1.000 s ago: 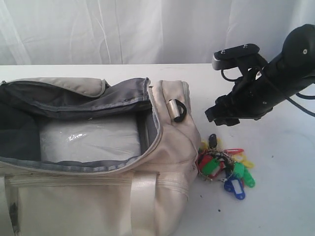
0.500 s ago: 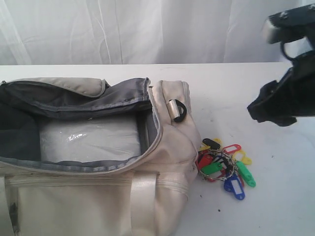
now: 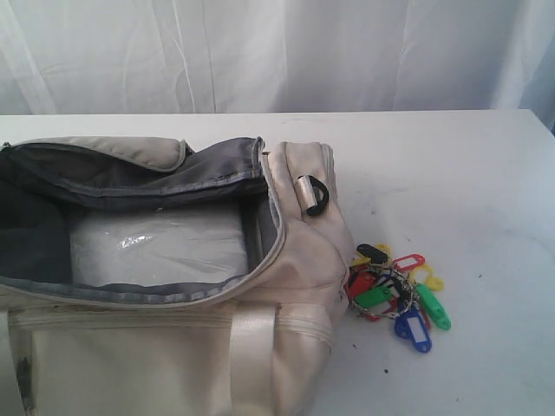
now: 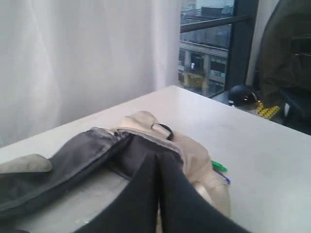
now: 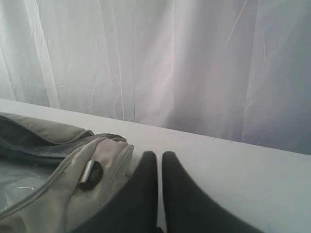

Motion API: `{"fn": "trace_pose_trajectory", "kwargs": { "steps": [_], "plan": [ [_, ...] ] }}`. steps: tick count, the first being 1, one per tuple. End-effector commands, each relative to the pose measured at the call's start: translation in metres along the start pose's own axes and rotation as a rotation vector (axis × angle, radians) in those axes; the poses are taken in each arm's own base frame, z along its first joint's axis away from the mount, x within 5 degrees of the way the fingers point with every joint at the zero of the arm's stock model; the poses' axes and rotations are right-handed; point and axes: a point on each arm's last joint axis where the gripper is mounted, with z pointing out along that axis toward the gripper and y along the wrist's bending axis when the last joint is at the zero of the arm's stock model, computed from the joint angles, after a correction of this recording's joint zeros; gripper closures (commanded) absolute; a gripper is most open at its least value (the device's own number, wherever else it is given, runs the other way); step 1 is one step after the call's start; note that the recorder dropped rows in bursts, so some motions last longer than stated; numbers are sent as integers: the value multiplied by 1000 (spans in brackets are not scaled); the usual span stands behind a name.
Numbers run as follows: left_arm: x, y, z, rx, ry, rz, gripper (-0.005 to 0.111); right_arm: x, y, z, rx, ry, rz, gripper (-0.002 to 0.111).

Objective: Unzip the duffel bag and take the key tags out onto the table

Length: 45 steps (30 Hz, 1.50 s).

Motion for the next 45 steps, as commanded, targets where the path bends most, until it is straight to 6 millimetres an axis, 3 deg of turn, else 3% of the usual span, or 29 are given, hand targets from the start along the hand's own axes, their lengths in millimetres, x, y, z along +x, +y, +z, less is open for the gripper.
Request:
{"fn": "trace_pose_trajectory", "kwargs": {
  "steps": [1, 22, 25, 31, 38, 45],
  "plan": [
    [-4, 5, -1, -68, -58, 25, 107, 11, -3, 11, 34, -46, -7, 108],
    [-5, 5, -1, -63, -76, 12, 107, 15, -3, 13, 32, -28, 11, 108],
    [-2, 8, -1, -128, -40, 157, 107, 15, -3, 13, 32, -28, 11, 108],
    [37, 20, 9, -387, 152, 296, 107, 15, -3, 13, 32, -28, 23, 108],
    [97, 50, 25, -622, 149, 169, 107, 15, -3, 13, 32, -28, 30, 108],
    [149, 65, 30, -701, 171, 82, 107, 15, -3, 13, 32, -28, 30, 108]
  ]
}}
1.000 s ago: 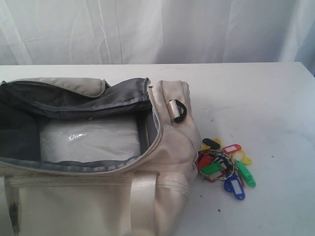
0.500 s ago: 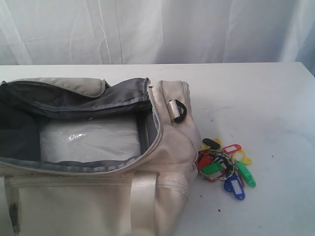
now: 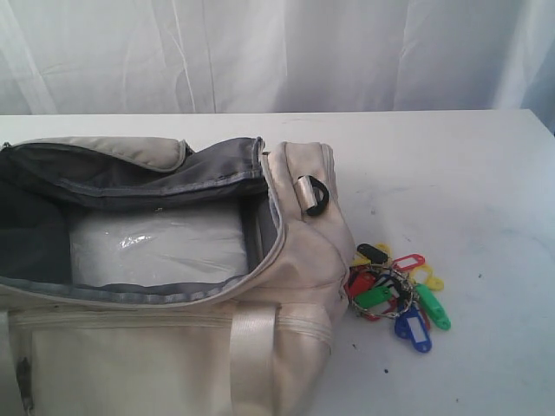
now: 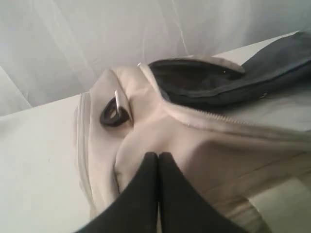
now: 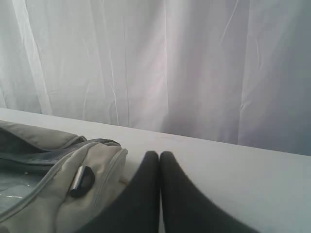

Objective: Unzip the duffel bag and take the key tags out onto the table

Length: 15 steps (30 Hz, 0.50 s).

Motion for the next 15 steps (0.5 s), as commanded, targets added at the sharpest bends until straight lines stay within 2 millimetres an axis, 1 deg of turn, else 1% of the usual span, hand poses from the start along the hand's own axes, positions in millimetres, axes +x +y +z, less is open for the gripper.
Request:
{"fn": "trace_pose_trajectory", "kwargs": {
  "steps": [1, 10, 13, 15],
  "plan": [
    [25, -2, 8, -31, 16, -86, 107, 2, -1, 1, 7, -2, 9, 108],
    [29, -4, 8, -16, 39, -89, 107, 2, -1, 1, 7, -2, 9, 108],
    [32, 0, 8, -58, 70, -104, 107, 2, -1, 1, 7, -2, 9, 108],
    [36, 5, 7, -121, 102, -149, 107, 2, -1, 1, 7, -2, 9, 108]
  ]
}}
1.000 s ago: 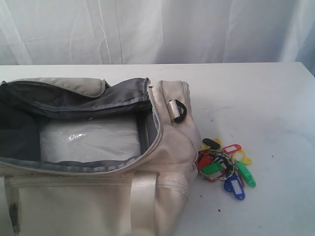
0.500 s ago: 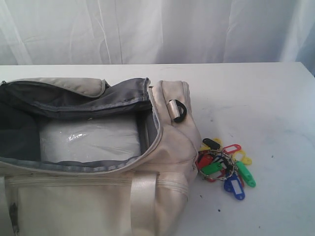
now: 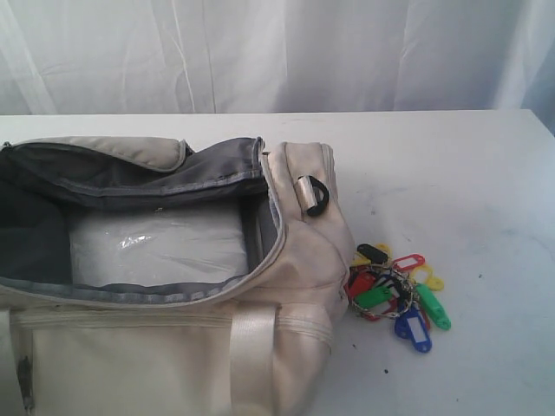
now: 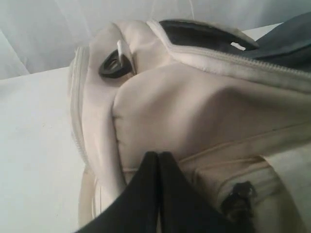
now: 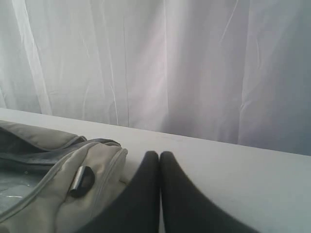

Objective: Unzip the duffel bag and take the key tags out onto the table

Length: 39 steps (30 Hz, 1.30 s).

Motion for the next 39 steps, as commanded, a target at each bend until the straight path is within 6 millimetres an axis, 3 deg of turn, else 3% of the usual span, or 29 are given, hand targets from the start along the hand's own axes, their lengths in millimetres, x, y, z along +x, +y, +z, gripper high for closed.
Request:
{"fn": "trace_pose_trajectory", "kwargs": {
  "steps": [1, 7, 19, 39],
  "plan": [
    [6, 10, 0, -116, 43, -98, 107, 2, -1, 1, 8, -2, 7, 108],
    [19, 9, -2, -120, 184, -146, 107, 2, -1, 1, 8, -2, 7, 108],
    [16, 3, -1, -34, 158, -14, 107, 2, -1, 1, 8, -2, 7, 108],
    [15, 3, -1, -38, 146, -13, 107, 2, -1, 1, 8, -2, 7, 108]
  ]
}}
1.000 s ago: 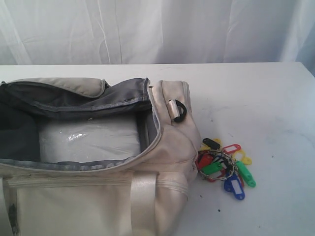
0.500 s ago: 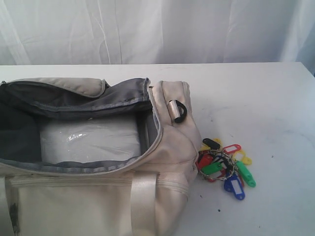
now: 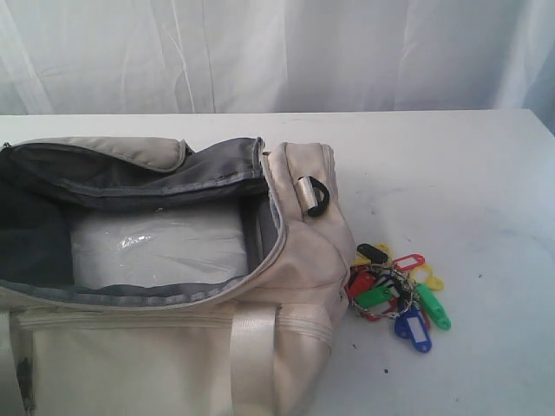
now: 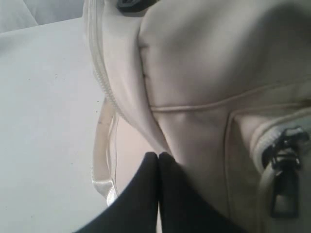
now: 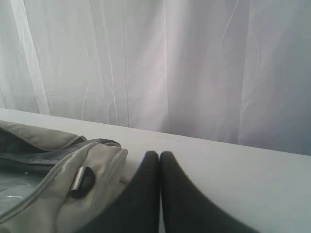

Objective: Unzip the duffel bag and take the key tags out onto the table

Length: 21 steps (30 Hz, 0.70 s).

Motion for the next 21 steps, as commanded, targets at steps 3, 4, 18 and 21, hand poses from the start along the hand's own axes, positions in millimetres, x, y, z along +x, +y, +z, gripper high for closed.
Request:
{"fn": "trace_pose_trajectory", "kwargs": {
  "steps": [3, 4, 18, 21],
  "plan": [
    [1, -1, 0, 2, -5, -14, 107, 2, -1, 1, 8, -2, 7, 108],
    [1, -1, 0, 2, -5, -14, 107, 2, -1, 1, 8, -1, 2, 108],
    [1, -1, 0, 2, -5, -14, 107, 117, -20, -19, 363, 5, -11, 108],
    [1, -1, 0, 2, -5, -14, 107, 128, -17, -21, 337, 114, -40, 108]
  ]
}}
